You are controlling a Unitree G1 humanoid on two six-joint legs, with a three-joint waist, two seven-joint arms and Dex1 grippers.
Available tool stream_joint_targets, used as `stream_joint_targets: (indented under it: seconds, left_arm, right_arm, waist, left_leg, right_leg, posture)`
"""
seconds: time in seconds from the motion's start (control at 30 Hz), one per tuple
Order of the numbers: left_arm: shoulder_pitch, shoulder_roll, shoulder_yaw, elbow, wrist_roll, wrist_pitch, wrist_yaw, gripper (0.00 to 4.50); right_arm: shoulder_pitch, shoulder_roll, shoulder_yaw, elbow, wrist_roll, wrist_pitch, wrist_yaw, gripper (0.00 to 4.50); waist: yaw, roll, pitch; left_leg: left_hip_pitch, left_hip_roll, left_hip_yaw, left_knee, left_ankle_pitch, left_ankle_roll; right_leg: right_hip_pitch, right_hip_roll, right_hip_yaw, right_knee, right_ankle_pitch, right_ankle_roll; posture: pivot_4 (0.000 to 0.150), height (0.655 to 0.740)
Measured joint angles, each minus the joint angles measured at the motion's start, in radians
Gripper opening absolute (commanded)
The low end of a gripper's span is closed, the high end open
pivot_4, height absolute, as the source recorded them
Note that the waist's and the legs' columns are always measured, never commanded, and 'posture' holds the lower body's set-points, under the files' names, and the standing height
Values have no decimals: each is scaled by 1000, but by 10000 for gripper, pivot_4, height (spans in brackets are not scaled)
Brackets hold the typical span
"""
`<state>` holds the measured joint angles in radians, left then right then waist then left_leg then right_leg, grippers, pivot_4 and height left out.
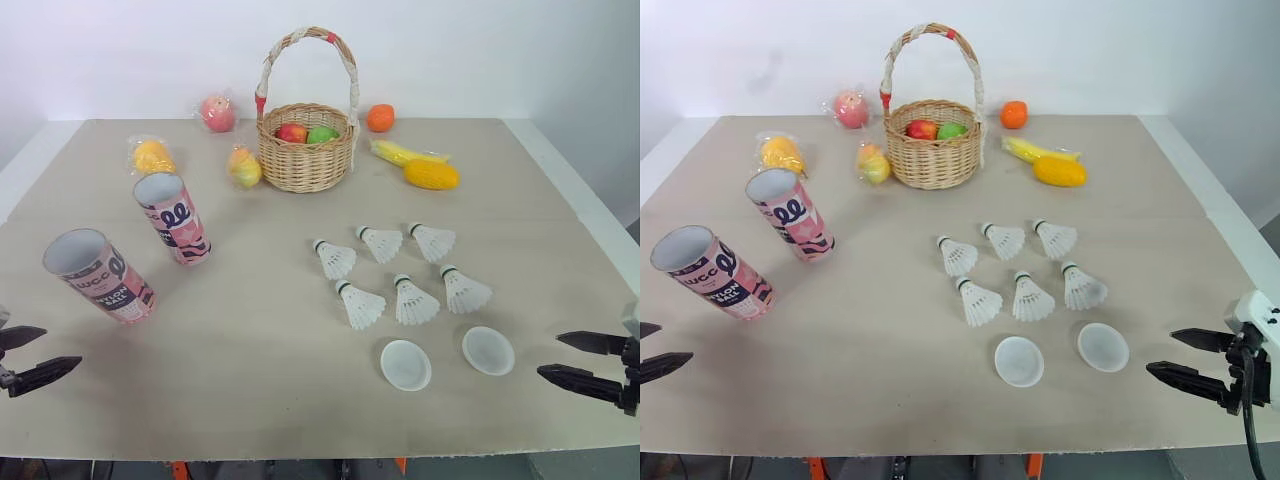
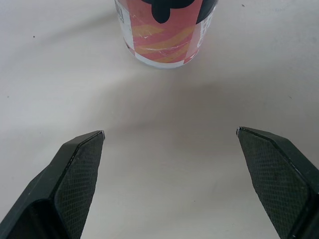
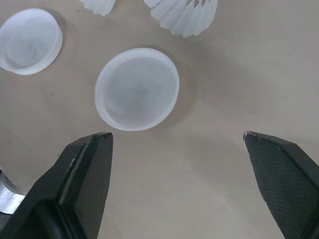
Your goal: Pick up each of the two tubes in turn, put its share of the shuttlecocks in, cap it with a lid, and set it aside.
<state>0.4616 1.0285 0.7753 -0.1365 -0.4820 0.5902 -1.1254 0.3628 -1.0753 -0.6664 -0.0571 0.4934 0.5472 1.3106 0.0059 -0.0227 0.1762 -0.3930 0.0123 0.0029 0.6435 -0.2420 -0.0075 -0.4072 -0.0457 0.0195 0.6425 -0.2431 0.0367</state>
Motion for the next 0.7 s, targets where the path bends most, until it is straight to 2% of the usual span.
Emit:
stream_joint_targets:
  seconds: [0.2, 0.7]
  left_arm:
    - [-73, 2, -24, 55, -9, 1, -21, 44328]
    - [-85, 1, -25, 90, 1, -6, -40, 44328]
  right_arm:
    - [5, 1, 0, 1, -6, -5, 0, 45000]
    - [-9, 1, 4, 46, -17, -50, 17, 45000]
  waist:
    - [0, 0, 0]
    - [0, 0, 0]
  left_leg:
    - [0, 2, 0, 5, 0, 0]
    - [0, 3, 2, 10, 0, 0]
  right_leg:
    - [0, 2, 0, 4, -2, -4]
    - [1, 3, 3, 5, 0, -4]
  posture:
    - [1500, 7400]
    - [1500, 7400]
